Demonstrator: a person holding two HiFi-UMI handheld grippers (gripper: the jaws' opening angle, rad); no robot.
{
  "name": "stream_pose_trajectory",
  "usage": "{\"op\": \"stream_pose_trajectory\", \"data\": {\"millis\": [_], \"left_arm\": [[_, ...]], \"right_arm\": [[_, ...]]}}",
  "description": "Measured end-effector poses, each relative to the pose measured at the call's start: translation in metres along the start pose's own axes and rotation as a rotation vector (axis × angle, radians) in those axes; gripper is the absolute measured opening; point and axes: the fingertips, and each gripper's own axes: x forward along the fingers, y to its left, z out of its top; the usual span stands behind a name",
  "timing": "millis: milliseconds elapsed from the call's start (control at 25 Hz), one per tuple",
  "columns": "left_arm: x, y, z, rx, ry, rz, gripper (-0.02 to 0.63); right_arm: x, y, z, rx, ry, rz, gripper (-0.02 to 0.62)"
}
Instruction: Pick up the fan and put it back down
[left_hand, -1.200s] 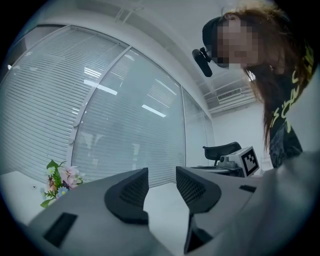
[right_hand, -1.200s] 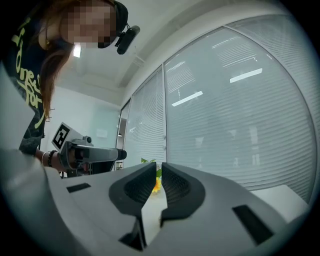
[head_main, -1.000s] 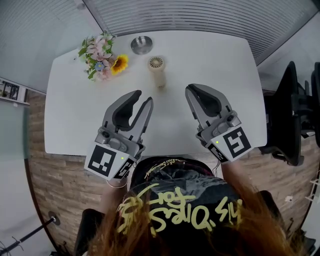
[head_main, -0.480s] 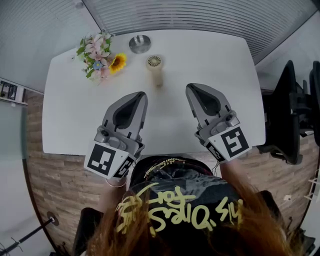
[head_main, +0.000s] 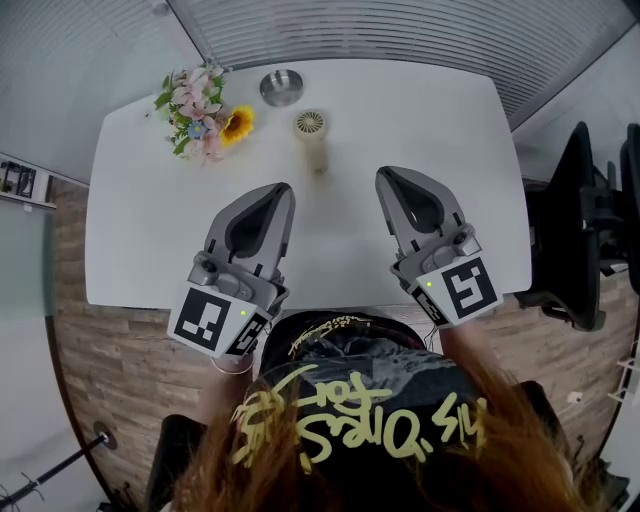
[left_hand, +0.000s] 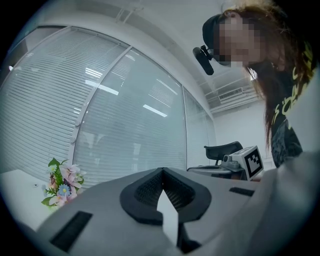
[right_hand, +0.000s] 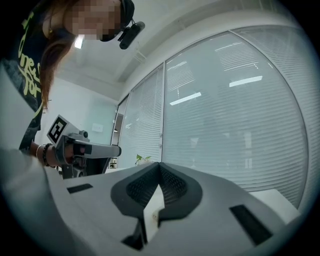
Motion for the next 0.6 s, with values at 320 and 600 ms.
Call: {"op": "stream_pose_trajectory", "data": {"millis": [320, 600], "left_arm": [[0.0004, 0.0000, -0.0017, -0.009, -0.002, 0.009, -0.008], [0.0007, -0.0018, -0.0019, -0.012, -0.004, 0.005, -0.008]], "right_arm": [[-0.0021, 0.0011, -0.0044, -0.008, 0.015, -0.007, 0.002], [-0.0030, 0.0032, -0.0052, -0.018, 0.016, -0.002, 0.002]]}}
